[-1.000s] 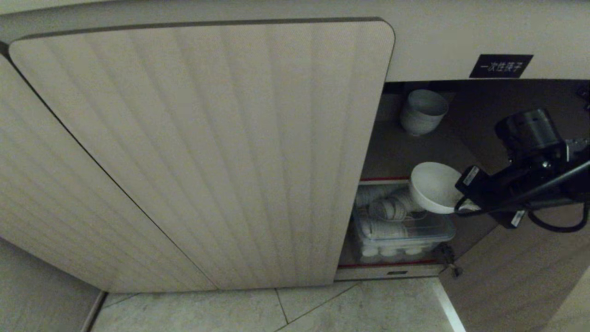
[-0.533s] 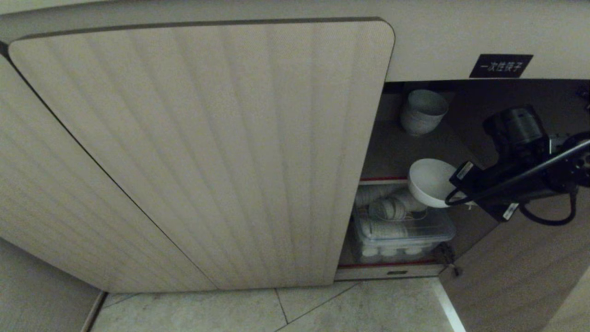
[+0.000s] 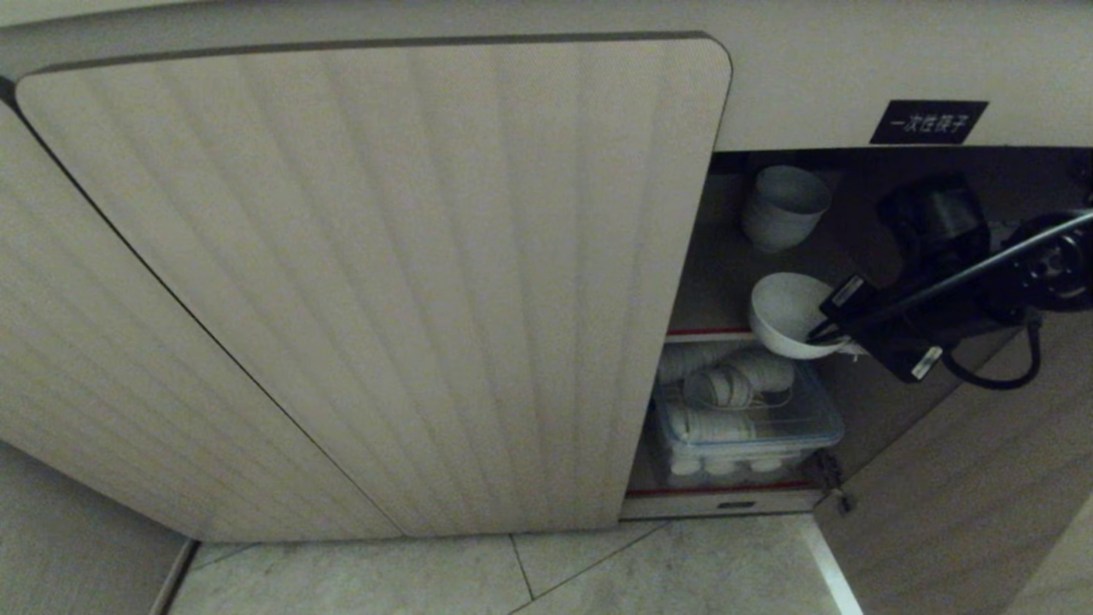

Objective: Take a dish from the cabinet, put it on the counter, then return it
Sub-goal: Put it back into the cabinet

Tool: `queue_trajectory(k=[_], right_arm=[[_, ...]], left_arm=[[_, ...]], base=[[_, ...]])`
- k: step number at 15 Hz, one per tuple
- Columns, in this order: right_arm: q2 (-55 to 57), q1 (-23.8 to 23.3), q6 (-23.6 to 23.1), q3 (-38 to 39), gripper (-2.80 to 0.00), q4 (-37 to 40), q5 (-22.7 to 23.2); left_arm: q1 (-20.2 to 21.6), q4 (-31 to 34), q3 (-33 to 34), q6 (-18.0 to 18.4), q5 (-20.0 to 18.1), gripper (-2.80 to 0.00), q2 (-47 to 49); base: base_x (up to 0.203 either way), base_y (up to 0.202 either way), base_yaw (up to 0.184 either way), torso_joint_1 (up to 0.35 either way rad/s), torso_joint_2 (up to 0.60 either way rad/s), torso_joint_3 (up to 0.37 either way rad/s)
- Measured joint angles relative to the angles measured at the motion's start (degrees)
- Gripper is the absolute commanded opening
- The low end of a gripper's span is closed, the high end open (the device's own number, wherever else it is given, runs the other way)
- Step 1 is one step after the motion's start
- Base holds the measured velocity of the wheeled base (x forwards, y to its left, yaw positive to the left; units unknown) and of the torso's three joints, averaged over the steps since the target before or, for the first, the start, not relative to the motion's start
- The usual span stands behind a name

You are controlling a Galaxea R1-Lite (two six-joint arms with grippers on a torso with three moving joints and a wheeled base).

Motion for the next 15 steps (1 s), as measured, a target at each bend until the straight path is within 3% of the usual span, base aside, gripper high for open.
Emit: queue_trajectory(k=[15], right_arm=[[5.23,0.04,2.32,-8.13,-2.80,2.46,-2.49]], left_arm=[[0.00,0.00,0.00,0.00,0.00,-2.80,0.00]], base=[[0.000,0.000,0.000,0.000,0.00,0.000]])
